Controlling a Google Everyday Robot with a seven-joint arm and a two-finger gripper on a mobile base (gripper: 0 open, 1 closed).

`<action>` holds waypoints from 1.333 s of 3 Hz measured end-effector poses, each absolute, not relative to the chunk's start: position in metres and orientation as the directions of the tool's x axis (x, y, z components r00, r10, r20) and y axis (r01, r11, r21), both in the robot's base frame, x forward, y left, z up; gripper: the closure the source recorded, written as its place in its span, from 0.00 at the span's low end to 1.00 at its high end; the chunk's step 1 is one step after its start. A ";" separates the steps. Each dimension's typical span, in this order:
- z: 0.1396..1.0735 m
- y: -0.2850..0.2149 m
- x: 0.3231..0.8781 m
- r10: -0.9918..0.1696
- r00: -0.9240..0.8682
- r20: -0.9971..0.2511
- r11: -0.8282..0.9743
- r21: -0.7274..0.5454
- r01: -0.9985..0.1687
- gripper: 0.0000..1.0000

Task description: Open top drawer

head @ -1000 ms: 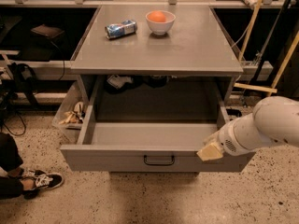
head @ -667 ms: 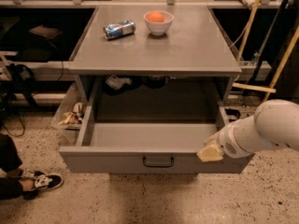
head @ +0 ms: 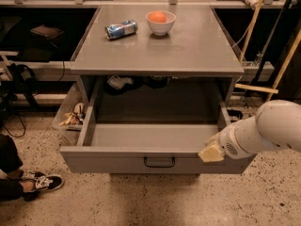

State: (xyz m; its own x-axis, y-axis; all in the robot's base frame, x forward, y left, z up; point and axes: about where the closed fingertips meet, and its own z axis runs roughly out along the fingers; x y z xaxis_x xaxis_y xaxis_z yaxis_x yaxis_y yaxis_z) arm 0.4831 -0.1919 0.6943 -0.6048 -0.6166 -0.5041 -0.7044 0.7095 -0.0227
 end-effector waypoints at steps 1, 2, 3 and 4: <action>0.694 -0.192 0.483 -0.617 -0.605 -0.504 0.709 -0.023 -0.704 0.35; 0.694 -0.192 0.483 -0.617 -0.605 -0.504 0.709 -0.023 -0.704 0.12; 0.694 -0.192 0.483 -0.617 -0.605 -0.504 0.709 -0.023 -0.704 0.00; 0.694 -0.192 0.483 -0.617 -0.605 -0.504 0.709 -0.023 -0.704 0.00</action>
Offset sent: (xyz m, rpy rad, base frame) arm 0.0000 0.0000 0.0000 0.0000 0.0000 0.0000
